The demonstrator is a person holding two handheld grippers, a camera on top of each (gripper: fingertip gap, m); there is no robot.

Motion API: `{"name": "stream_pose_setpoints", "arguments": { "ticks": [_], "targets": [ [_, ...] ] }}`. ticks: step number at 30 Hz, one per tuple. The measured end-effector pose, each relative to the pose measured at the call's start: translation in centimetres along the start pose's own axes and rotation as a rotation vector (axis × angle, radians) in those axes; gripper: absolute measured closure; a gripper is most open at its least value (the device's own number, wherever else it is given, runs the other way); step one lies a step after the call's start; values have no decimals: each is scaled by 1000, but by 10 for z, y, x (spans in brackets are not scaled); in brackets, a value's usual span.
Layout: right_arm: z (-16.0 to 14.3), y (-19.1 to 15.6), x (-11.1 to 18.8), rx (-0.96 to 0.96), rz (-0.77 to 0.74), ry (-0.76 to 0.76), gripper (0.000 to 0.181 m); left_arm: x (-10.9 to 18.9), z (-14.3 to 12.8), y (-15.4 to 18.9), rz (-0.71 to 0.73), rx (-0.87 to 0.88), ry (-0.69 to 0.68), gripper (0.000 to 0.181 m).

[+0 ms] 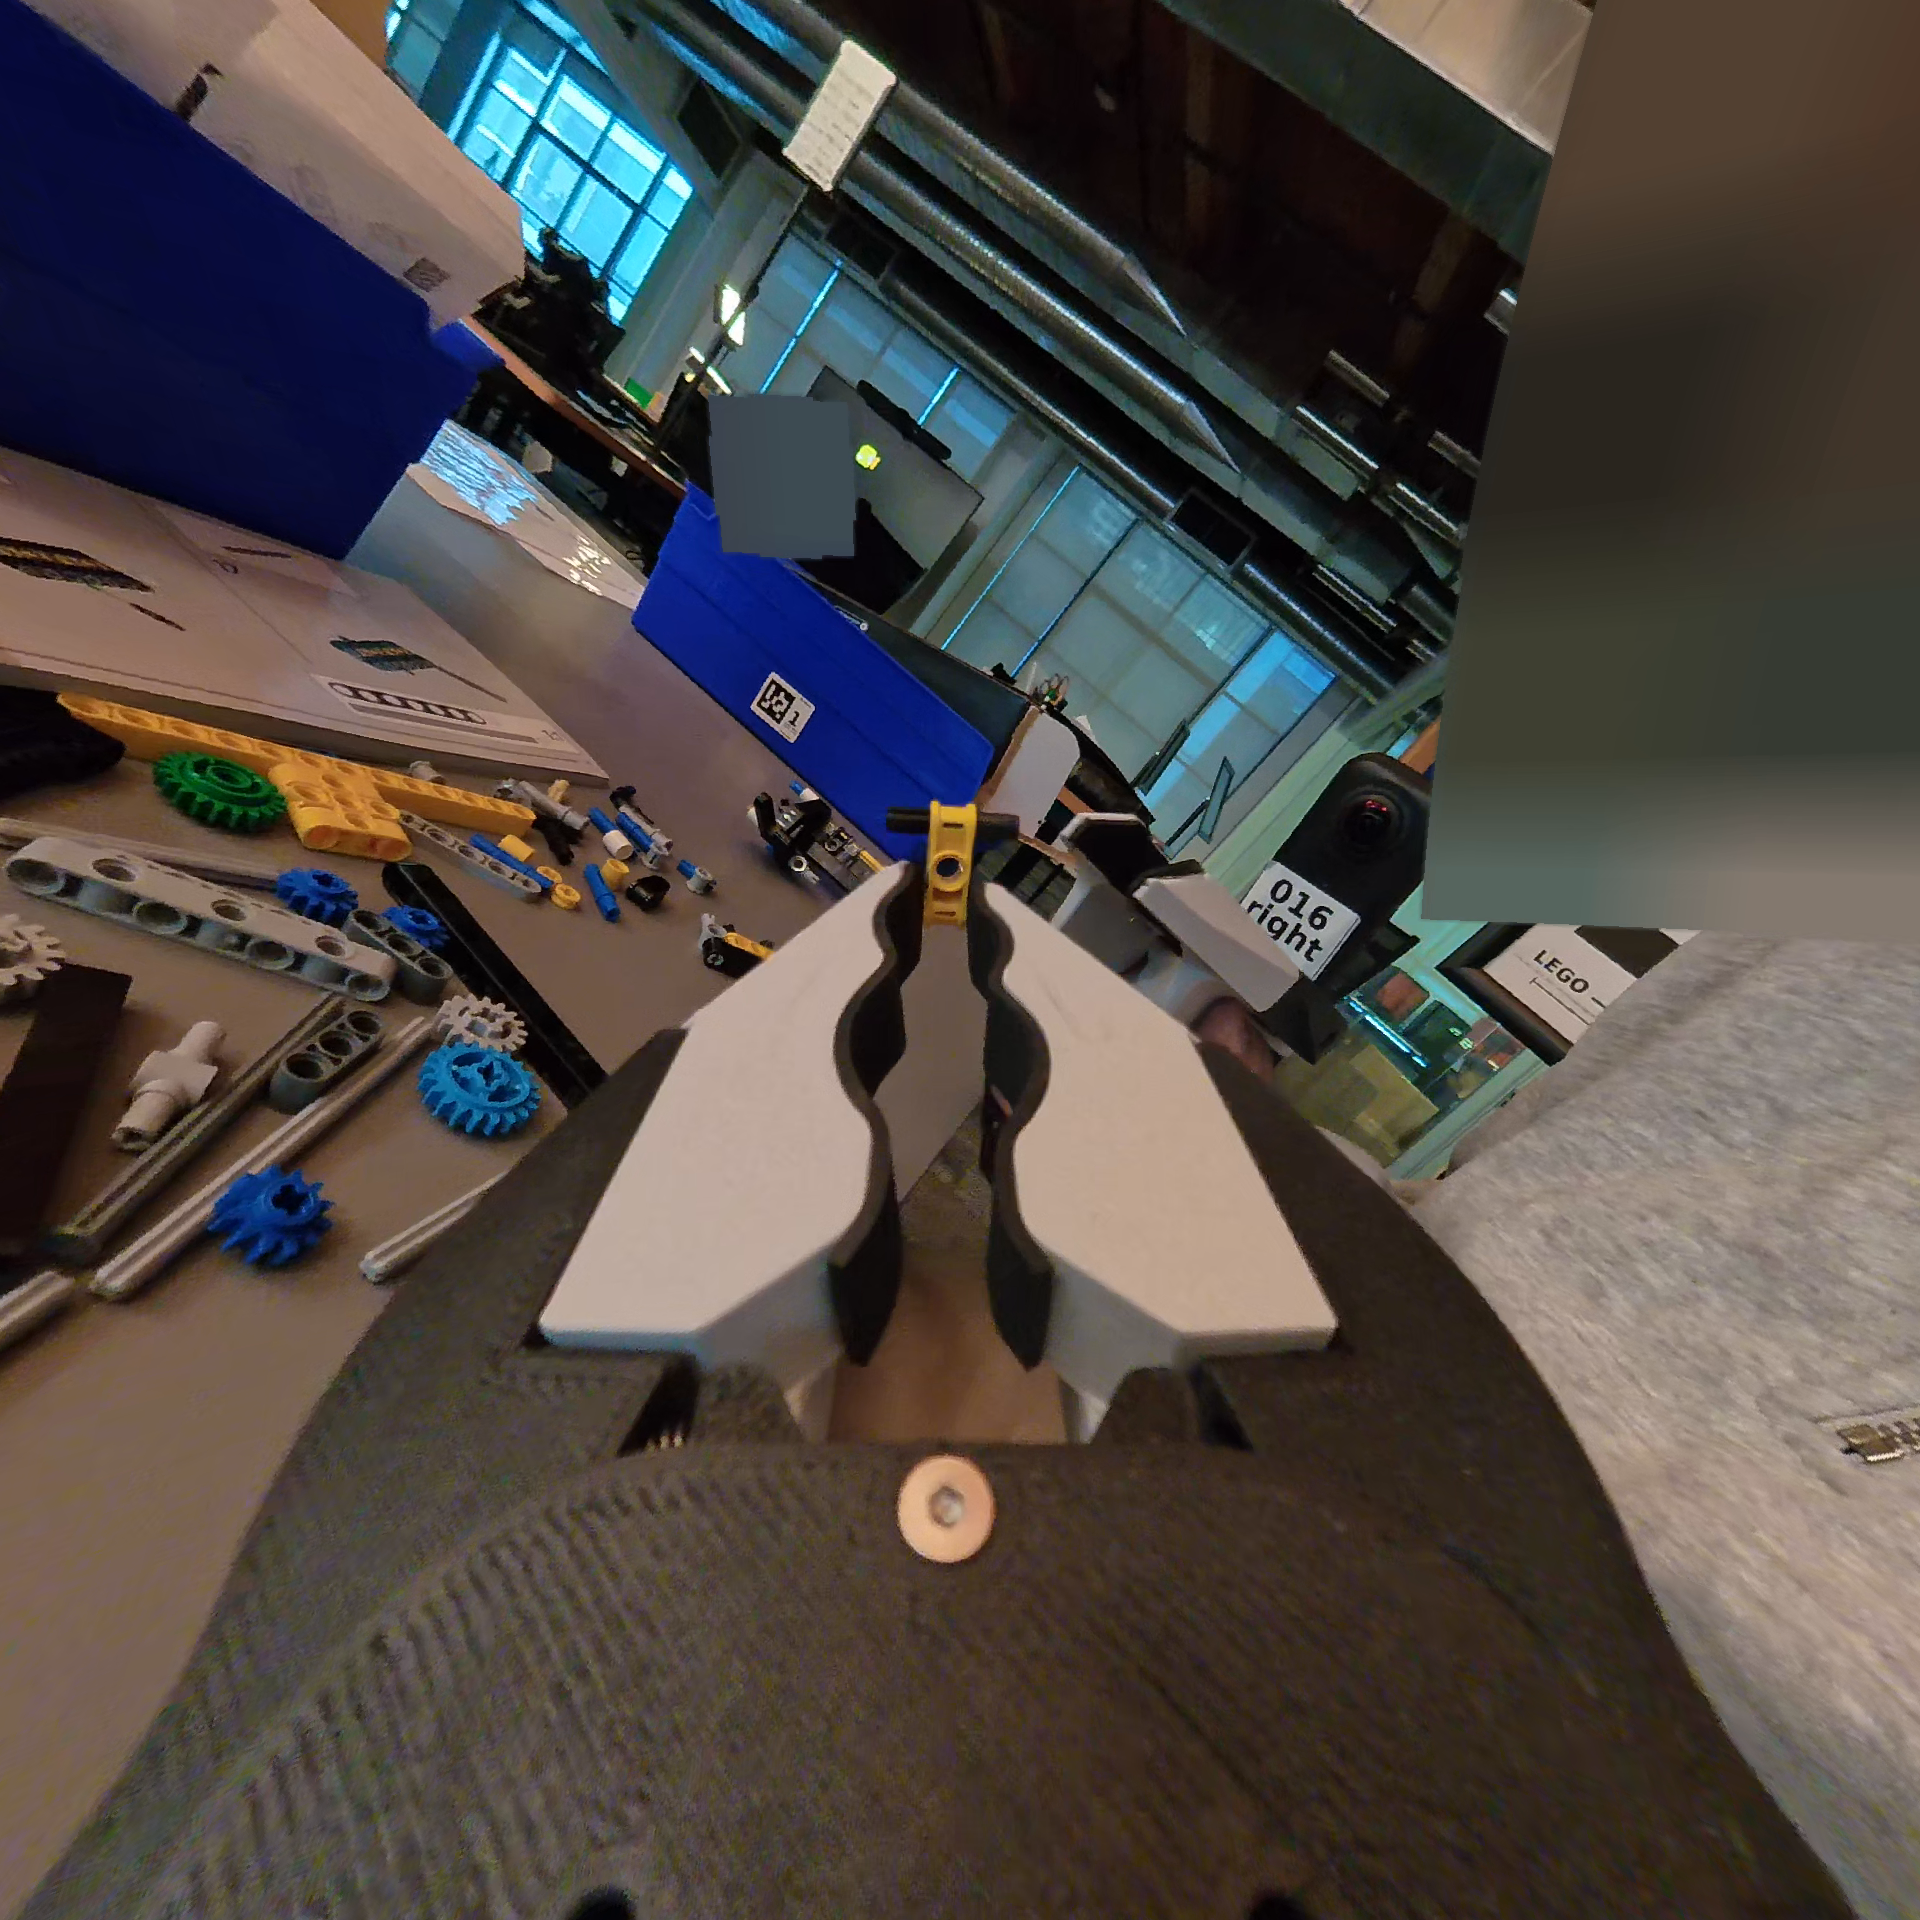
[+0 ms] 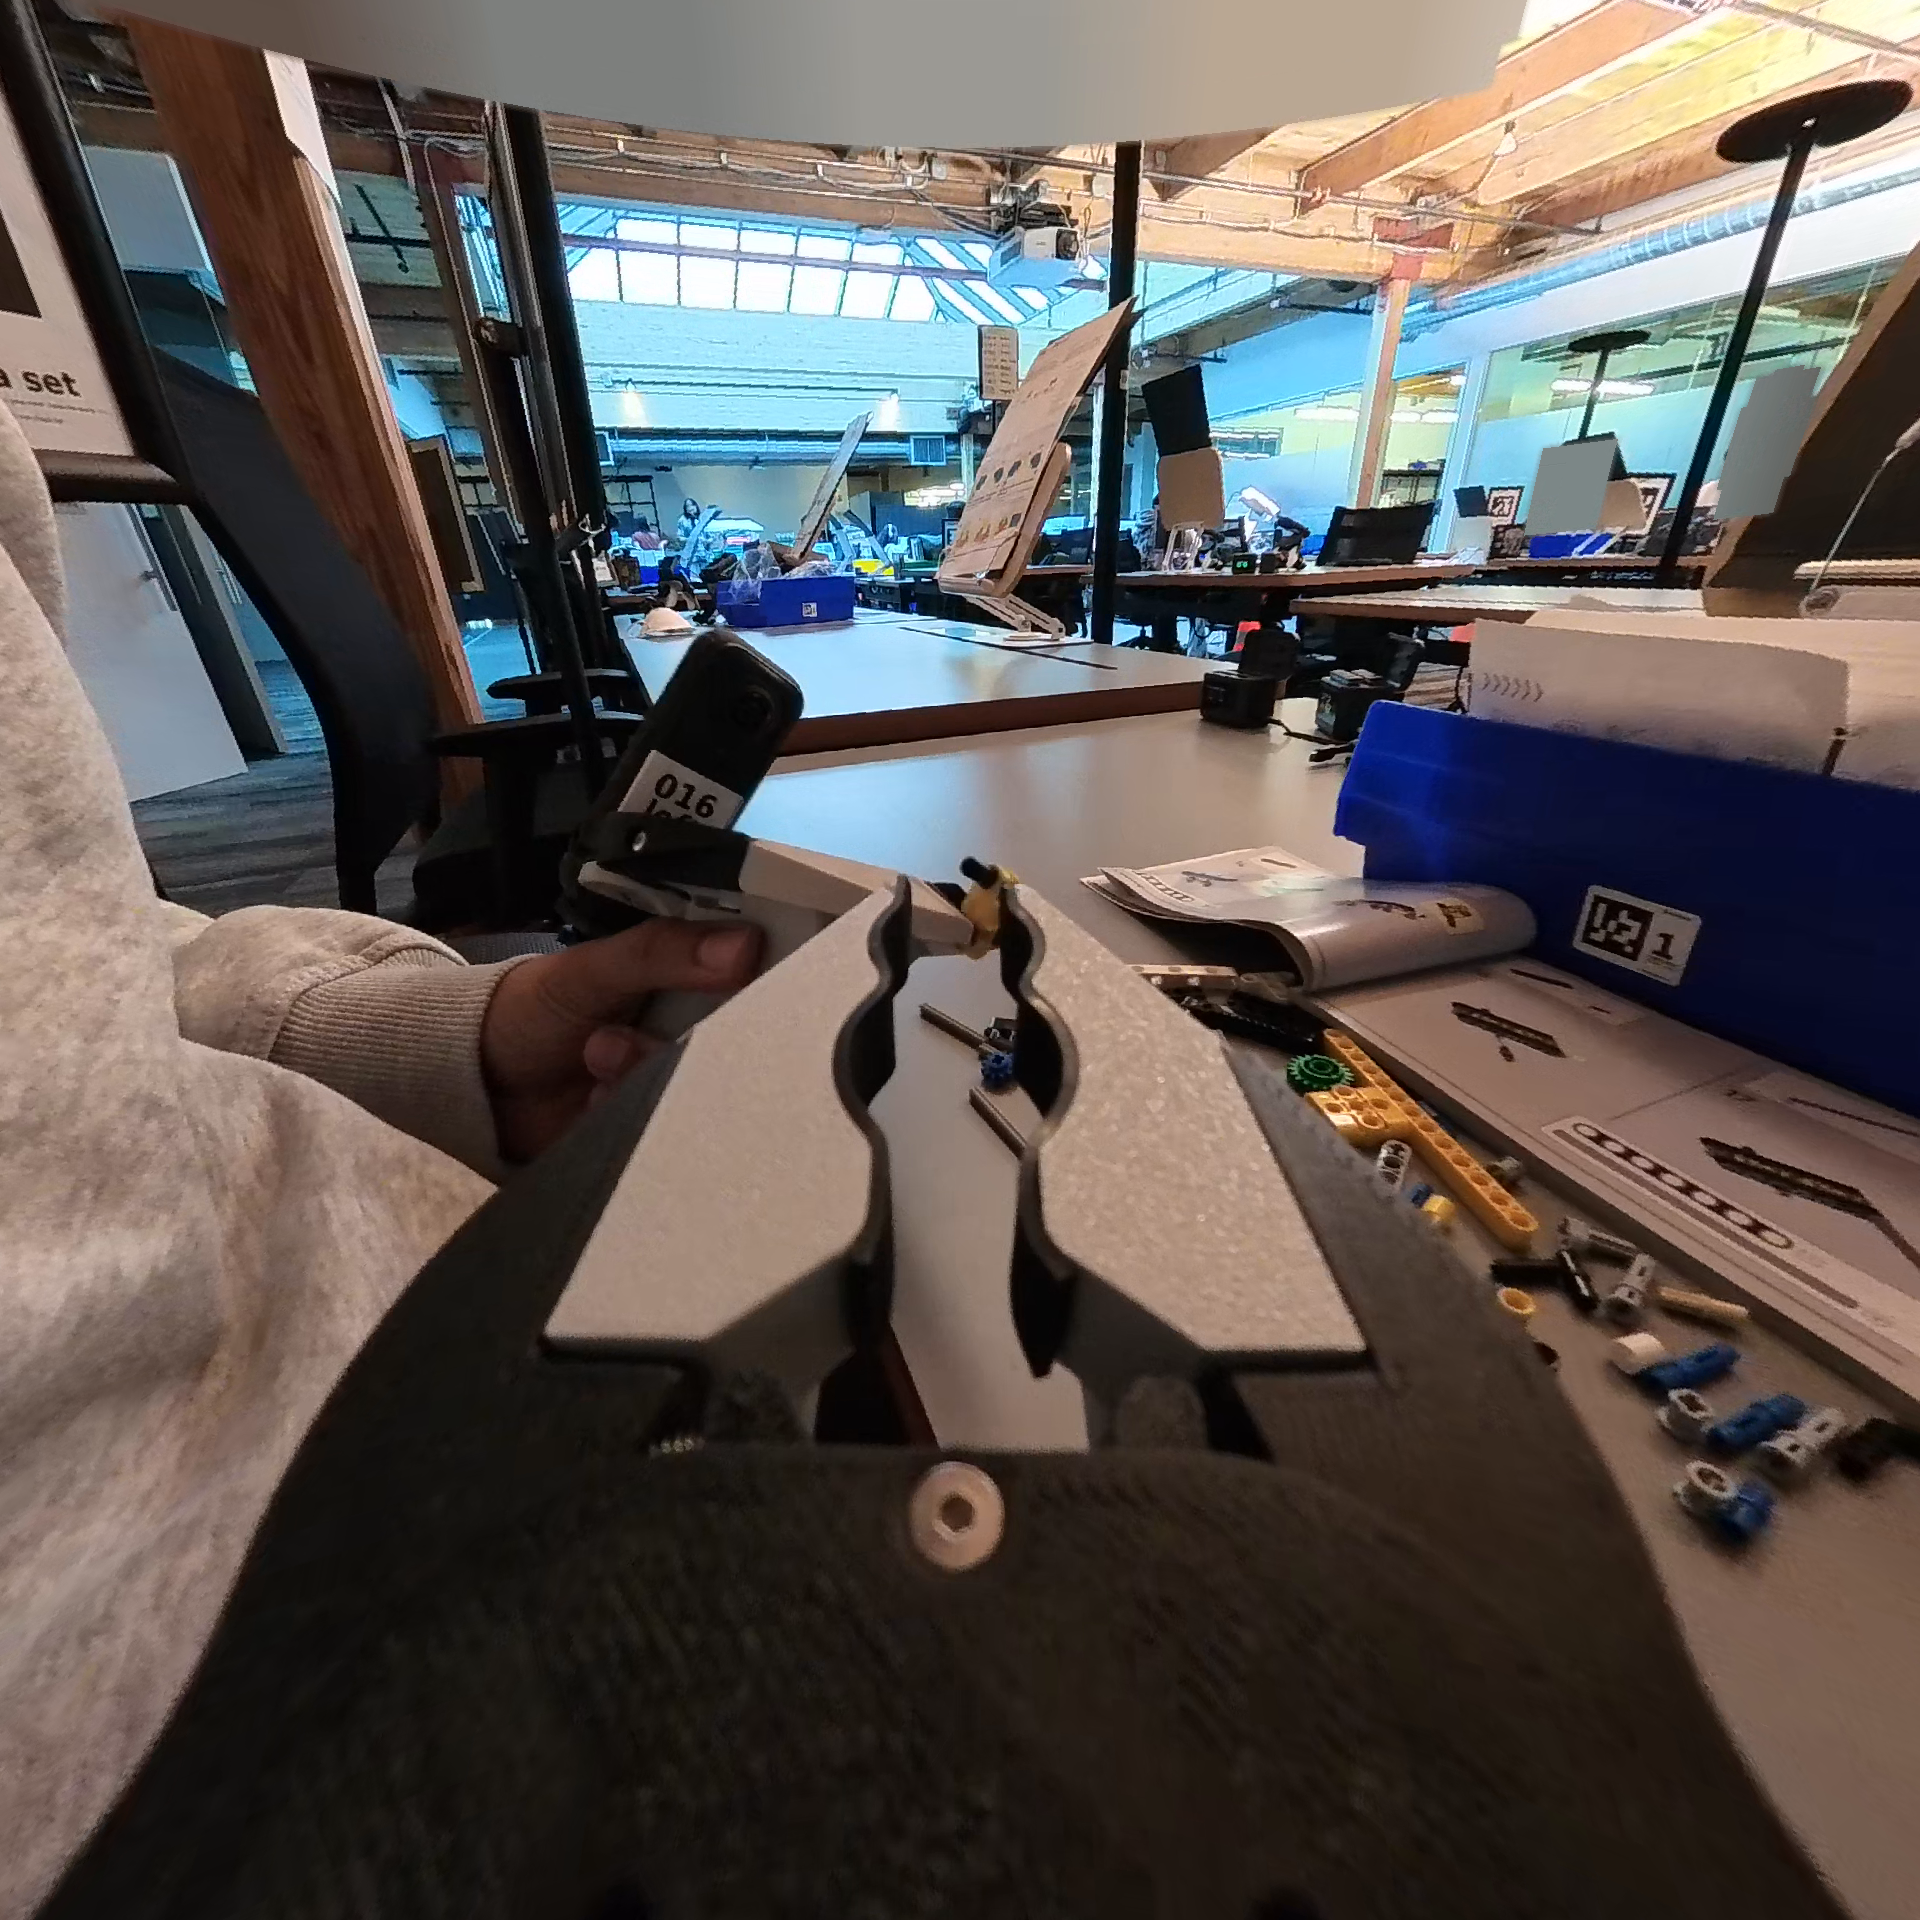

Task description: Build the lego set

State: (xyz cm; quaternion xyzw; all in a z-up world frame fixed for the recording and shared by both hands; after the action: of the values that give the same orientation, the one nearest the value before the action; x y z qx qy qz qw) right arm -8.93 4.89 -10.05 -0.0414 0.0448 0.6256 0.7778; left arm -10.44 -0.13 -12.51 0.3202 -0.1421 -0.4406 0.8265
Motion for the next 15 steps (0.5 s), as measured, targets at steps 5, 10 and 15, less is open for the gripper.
{"name": "stream_pose_setpoints", "arguments": {
  "ticks": [5, 10, 15],
  "targets": [
    [-10, 4, -2, -211, 65, 24, 157, 2, 0, 12, -123, 75, -19, 175],
    [-11, -3, -6, -659, 317, 152, 146, 7, 3, 26, -300, 212, -30, 175],
    [2, -10, -3, -800, 463, 258, 149, 13, -2, 53, -525, 306, -112, 175]
  ]
}}
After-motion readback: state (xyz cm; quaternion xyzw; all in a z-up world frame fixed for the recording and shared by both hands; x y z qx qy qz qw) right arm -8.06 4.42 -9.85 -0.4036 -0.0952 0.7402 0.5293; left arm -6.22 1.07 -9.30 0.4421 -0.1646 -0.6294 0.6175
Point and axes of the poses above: each gripper's, where its closed fingertips meet, x back along the fingers, z out of its top, y = z × x across the jaws, the point moved 2 cm from there along x, back along the fingers, and after that the axes turned 12 degrees about z, right-handed, at the moved point
